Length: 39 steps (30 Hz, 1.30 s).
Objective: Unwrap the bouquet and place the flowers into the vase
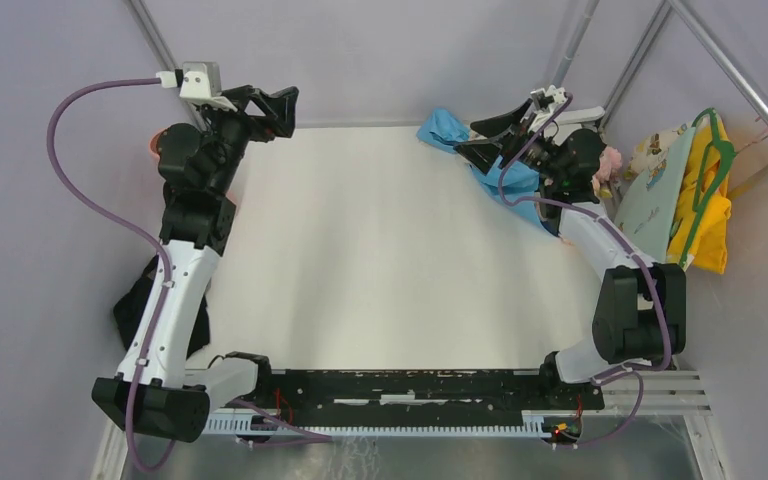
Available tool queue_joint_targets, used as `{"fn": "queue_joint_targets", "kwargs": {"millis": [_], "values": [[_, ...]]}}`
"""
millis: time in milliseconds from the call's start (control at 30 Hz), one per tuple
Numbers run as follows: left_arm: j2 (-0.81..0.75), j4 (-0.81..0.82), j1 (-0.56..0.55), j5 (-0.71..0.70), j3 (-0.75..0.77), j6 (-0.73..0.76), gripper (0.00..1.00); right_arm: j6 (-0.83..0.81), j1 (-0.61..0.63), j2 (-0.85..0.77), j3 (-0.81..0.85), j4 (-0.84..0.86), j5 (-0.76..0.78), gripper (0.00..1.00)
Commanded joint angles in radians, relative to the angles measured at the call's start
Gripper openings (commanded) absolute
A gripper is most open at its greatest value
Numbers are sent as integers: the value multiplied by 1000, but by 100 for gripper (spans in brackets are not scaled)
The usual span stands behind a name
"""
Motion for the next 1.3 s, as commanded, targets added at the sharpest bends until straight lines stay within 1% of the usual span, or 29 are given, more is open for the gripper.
{"fn": "queue_joint_targets", "kwargs": {"millis": [0, 33, 67, 133, 167, 233, 300, 367, 400, 433, 467, 500, 533, 567, 600, 633, 700, 733, 767, 800, 833, 933, 967, 1033, 1133, 1200, 1267], "values": [[29, 67, -1, 106, 40, 29, 100, 75, -2, 2, 96, 94, -72, 98], [37, 87, 0, 116, 48, 21, 100, 64, -2, 13, 141, 35, -79, 98], [43, 113, 0, 104, 52, -13, 100, 69, -2, 24, 172, 17, -90, 98], [50, 173, 0, 81, 55, -92, 100, 136, -2, 34, 199, 83, -95, 98], [55, 199, 0, 106, 61, -105, 100, 184, -2, 35, 203, 133, -96, 98], [70, 207, 0, 130, 90, -158, 100, 303, -1, 35, 201, 311, -104, 98], [71, 214, 0, 150, 105, -253, 100, 436, -3, 44, 221, 546, -159, 98], [57, 219, -1, 202, 101, -291, 100, 562, -2, 65, 289, 720, -223, 98], [54, 223, 0, 226, 102, -286, 100, 624, -2, 77, 323, 786, -248, 98], [50, 238, 0, 261, 103, -232, 100, 711, -1, 84, 333, 886, -243, 98], [51, 272, 0, 293, 102, -220, 100, 793, -2, 85, 319, 990, -221, 98], [55, 288, 0, 298, 107, -233, 100, 827, -2, 85, 299, 1044, -176, 98], [61, 287, 1, 278, 117, -251, 100, 844, -1, 87, 291, 1050, -137, 98], [71, 277, -1, 251, 135, -261, 100, 849, 2, 97, 299, 1031, -132, 98], [88, 235, -1, 213, 168, -254, 100, 842, 6, 104, 311, 991, -141, 98], [110, 153, 0, 166, 221, -242, 100, 827, 5, 113, 318, 946, -150, 98], [178, -54, -1, 21, 362, -214, 99, 788, 6, 108, 292, 902, -149, 98], [214, -157, 0, -47, 427, -198, 99, 747, 6, 98, 270, 838, -142, 98], [250, -240, -1, -112, 482, -179, 99, 689, 9, 90, 264, 734, -144, 98], [282, -324, -1, -190, 535, -167, 99, 626, 16, 86, 273, 638, -163, 98], [317, -430, -1, -314, 583, -161, 98, 576, 24, 84, 284, 545, -186, 98], [413, -653, -2, -587, 729, -155, 95, 456, 42, 57, 263, 399, -180, 98], [430, -697, -1, -655, 751, -151, 94, 408, 45, 38, 249, 339, -161, 98], [437, -721, -2, -775, 734, -154, 93, 265, 54, 12, 246, 139, -124, 98], [425, -730, -1, -878, 700, -171, 93, -67, 79, -2, 313, -323, -28, 98], [423, -746, -1, -931, 695, -180, 93, -189, 95, 11, 351, -491, 27, 98], [419, -763, -1, -994, 685, -193, 92, -215, 101, 29, 356, -542, 49, 98]]}}
